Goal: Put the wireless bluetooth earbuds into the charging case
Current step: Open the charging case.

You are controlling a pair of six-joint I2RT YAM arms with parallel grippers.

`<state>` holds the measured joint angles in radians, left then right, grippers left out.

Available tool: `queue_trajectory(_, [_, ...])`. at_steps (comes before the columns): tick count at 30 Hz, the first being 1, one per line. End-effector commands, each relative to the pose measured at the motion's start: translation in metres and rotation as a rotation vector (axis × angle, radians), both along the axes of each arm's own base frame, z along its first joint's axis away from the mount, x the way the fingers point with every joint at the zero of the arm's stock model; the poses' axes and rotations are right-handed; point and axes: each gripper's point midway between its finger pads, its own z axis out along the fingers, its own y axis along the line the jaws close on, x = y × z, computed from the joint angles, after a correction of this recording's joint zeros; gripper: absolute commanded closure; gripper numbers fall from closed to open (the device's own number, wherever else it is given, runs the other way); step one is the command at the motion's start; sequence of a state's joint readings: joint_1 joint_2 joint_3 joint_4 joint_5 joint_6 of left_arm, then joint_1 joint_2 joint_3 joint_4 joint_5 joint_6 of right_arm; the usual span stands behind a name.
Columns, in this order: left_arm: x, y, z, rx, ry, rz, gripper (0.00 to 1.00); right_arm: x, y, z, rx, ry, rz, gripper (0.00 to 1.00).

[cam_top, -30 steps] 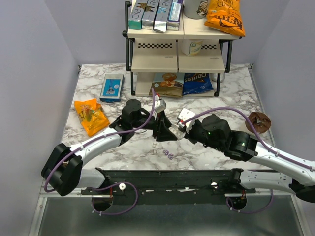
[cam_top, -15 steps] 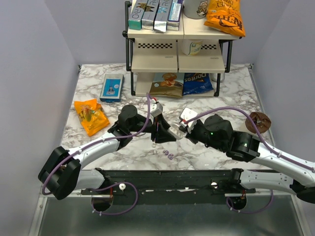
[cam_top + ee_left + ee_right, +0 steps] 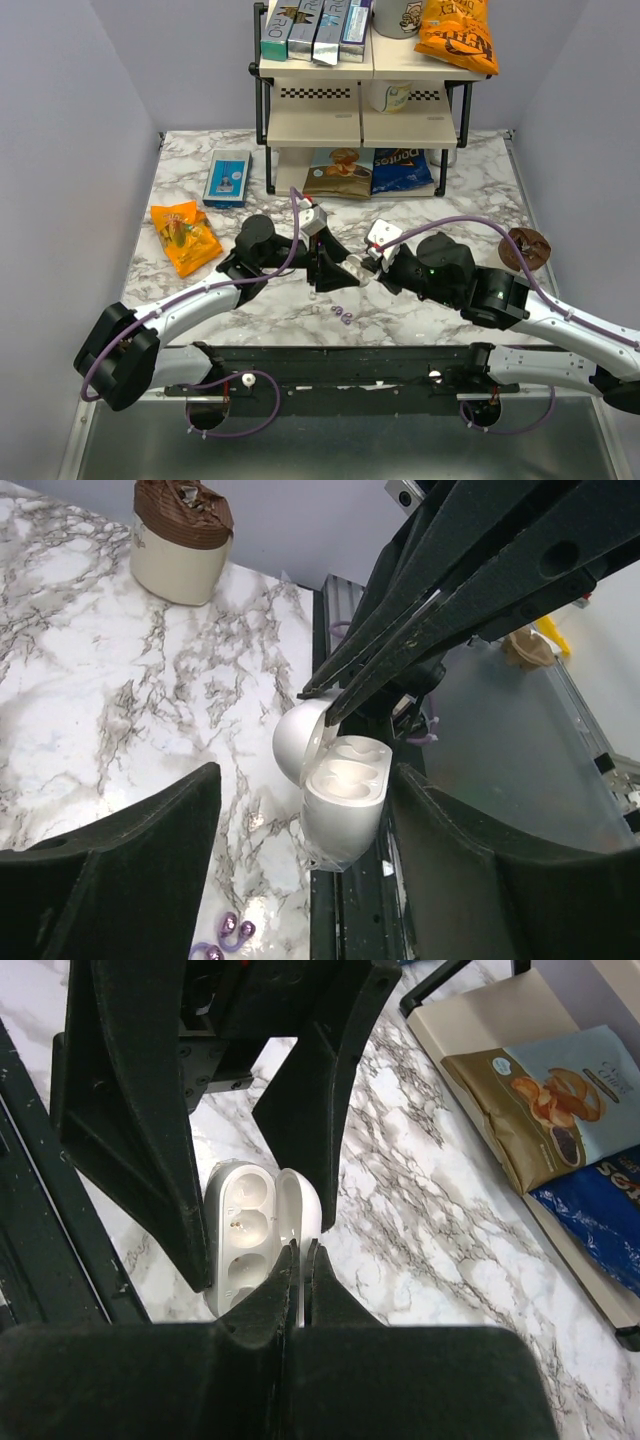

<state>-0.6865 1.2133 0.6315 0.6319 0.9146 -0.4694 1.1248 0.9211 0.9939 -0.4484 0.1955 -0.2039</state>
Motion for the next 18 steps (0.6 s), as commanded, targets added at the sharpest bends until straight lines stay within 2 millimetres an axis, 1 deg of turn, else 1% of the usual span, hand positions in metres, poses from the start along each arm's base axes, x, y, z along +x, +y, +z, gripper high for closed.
queue_trajectory(1, [-0.0084,-0.0022,0.007,-0.03,-0.044,-0.032,0.34,-0.0038,0.0077,0.0082,0.045,0.004,0.024,0.99])
queue_trajectory(5, [-0.01,-0.003,0.0082,-0.035,-0.053,-0.038,0.44,-0.0052,0.0092,0.0094,0.052,0.007,0.032,0.99])
queue_trajectory(6, [-0.01,-0.0031,0.008,-0.035,-0.054,-0.04,0.49,-0.005,0.0096,0.0093,0.052,0.007,0.032,0.99])
queue_trajectory(8, [-0.0098,-0.0033,0.0075,-0.034,-0.053,-0.04,0.52,-0.0052,0.0099,0.0096,0.054,0.006,0.033,0.99])
queue_trajectory(9, [-0.0107,-0.0034,0.0068,-0.033,-0.052,-0.043,0.58,-0.0055,0.0099,0.0101,0.055,0.006,0.035,0.99])
queue_trajectory(11, [-0.0103,-0.0034,0.0065,-0.034,-0.053,-0.04,0.64,-0.0055,0.0095,0.0105,0.057,0.006,0.033,0.99])
queue_trajectory(12, [-0.011,-0.0034,0.0071,-0.036,-0.057,-0.041,0.72,-0.0059,0.0094,0.0102,0.059,0.008,0.034,0.99])
queue_trajectory(14, [-0.012,-0.0036,0.0059,-0.038,-0.061,-0.043,0.79,-0.0064,0.0091,0.0111,0.062,0.008,0.035,0.99])
queue_trajectory(15, [-0.0124,-0.0037,0.0068,-0.042,-0.066,-0.043,0.85,-0.0066,0.0092,0.0119,0.065,0.007,0.036,0.99])
queue_trajectory(17, [-0.0146,-0.0038,0.0058,-0.044,-0.068,-0.047,0.9,-0.007,0.0085,0.0132,0.07,0.006,0.036,0.99])
queue_trajectory(18, [-0.015,-0.0038,0.0057,-0.047,-0.071,-0.046,0.96,-0.007,0.0082,0.0137,0.074,0.009,0.035,0.99])
